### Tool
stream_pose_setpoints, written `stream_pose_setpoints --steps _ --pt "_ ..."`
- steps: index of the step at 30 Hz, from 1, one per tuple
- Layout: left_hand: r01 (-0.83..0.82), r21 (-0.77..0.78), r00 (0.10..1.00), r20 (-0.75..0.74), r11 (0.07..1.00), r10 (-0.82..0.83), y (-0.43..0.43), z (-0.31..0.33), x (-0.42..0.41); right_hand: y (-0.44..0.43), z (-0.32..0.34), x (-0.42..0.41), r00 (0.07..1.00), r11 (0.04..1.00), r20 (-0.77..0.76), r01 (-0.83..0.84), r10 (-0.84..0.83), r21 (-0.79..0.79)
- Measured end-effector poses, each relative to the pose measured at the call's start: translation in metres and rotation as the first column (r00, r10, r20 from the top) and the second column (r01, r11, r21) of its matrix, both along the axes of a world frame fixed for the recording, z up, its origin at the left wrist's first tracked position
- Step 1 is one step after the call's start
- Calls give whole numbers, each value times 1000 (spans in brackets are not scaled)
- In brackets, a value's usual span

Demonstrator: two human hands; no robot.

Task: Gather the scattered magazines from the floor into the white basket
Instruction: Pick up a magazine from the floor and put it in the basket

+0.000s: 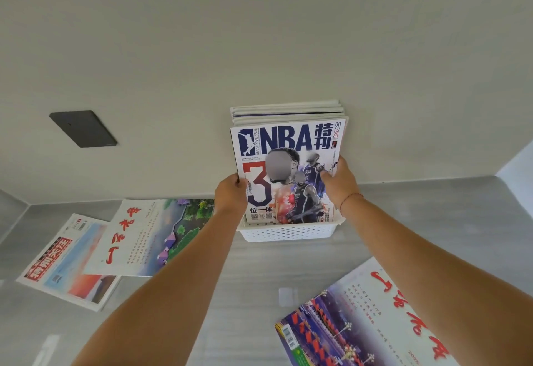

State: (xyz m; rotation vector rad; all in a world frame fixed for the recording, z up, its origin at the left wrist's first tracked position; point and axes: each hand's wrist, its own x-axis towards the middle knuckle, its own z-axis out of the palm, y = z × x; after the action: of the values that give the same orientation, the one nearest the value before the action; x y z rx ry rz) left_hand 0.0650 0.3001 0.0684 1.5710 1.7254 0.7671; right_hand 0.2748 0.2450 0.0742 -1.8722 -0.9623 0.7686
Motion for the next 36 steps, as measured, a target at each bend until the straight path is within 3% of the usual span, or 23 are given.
stream_pose_setpoints --steps 6,15,19,23,27,32,36 --pt "-84 10 996 1 996 84 1 0 10 8 5 6 1000 1000 10 -17 16 25" --pt "27 -4 1000 7 1000 -27 -7 2 1 -4 -2 10 997 997 -3 -82 82 8" --pt "42 -14 996 79 999 -40 -24 1 -1 -20 -2 13 997 996 12 -82 83 -42" --pt "4 113 996 84 994 -13 -57 -7 -10 -62 -10 21 997 1000 68 23 -22 -18" --pt "7 138 1000 14 990 -9 -109 -26 -10 -134 -35 21 989 991 51 136 -136 -5" --pt "181 62 983 -53 982 -178 -168 -55 3 -235 -72 8 916 906 84 400 -392 -139" --pt "376 -182 917 -65 908 -393 -199 -72 19 -304 -89 -13 800 768 117 599 -589 -226"
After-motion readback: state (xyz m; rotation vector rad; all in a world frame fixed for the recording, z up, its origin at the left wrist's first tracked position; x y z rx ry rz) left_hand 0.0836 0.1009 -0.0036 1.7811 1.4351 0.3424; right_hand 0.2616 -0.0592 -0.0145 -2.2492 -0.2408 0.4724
